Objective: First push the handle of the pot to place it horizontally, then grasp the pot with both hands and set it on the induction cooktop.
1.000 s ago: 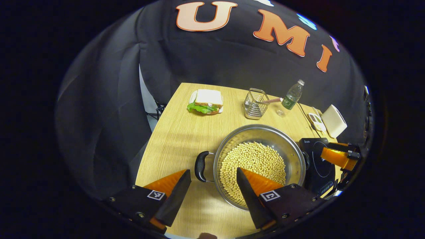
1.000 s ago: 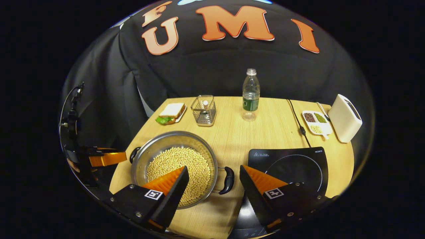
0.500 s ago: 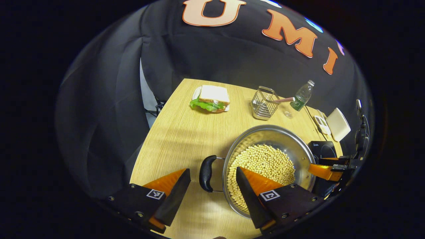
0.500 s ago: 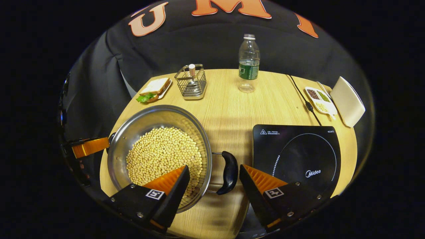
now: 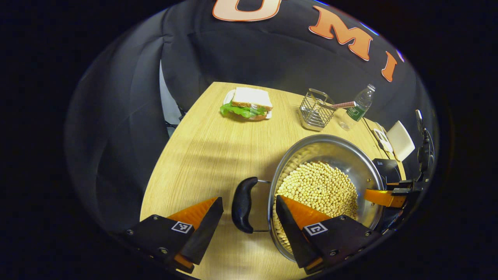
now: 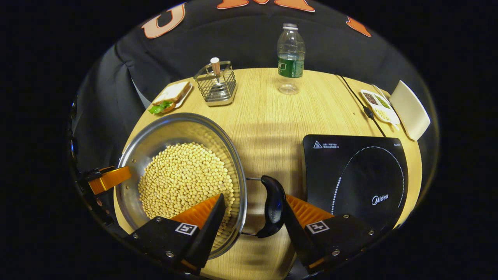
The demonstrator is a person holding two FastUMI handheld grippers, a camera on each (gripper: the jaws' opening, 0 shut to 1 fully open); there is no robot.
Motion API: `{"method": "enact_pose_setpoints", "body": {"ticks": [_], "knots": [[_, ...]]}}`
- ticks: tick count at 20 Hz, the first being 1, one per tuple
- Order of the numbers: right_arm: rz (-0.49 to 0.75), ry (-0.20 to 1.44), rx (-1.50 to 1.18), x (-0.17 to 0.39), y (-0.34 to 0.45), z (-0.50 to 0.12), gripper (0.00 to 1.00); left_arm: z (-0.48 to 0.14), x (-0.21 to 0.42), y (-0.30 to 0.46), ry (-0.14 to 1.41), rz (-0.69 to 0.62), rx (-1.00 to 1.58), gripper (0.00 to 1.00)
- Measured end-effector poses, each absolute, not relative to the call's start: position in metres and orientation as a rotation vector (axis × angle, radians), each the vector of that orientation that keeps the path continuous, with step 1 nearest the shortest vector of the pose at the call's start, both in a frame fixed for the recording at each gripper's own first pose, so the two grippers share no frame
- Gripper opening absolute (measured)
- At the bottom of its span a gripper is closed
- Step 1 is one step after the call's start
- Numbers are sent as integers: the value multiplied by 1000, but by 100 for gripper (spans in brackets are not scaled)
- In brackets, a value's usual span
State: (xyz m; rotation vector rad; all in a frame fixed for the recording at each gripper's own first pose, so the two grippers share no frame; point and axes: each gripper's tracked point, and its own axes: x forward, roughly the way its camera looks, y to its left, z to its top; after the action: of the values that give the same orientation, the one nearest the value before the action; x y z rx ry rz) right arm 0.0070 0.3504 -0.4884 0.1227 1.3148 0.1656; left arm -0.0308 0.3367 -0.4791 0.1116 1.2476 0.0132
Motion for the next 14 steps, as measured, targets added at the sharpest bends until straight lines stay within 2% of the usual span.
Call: {"method": "enact_pose_setpoints", "body": {"ticks": [3, 5, 10, 12, 13, 14], "knots": [[145, 1325, 107, 6, 347, -497, 81, -485, -27, 341, 1241, 22, 159, 90], [150, 1341, 129, 3, 348, -503, 74, -491, -26, 339, 1239, 26, 139, 81], [151, 1365, 270, -2, 355, -510, 67, -495, -25, 335, 1212, 24, 129, 63], [144, 1351, 290, -1, 356, -510, 64, -494, -24, 335, 1192, 28, 123, 61], [145, 1341, 288, 1, 356, -510, 66, -493, -24, 334, 1180, 28, 131, 61], [142, 1335, 286, 1, 355, -510, 62, -493, -25, 335, 1166, 25, 147, 60]]}}
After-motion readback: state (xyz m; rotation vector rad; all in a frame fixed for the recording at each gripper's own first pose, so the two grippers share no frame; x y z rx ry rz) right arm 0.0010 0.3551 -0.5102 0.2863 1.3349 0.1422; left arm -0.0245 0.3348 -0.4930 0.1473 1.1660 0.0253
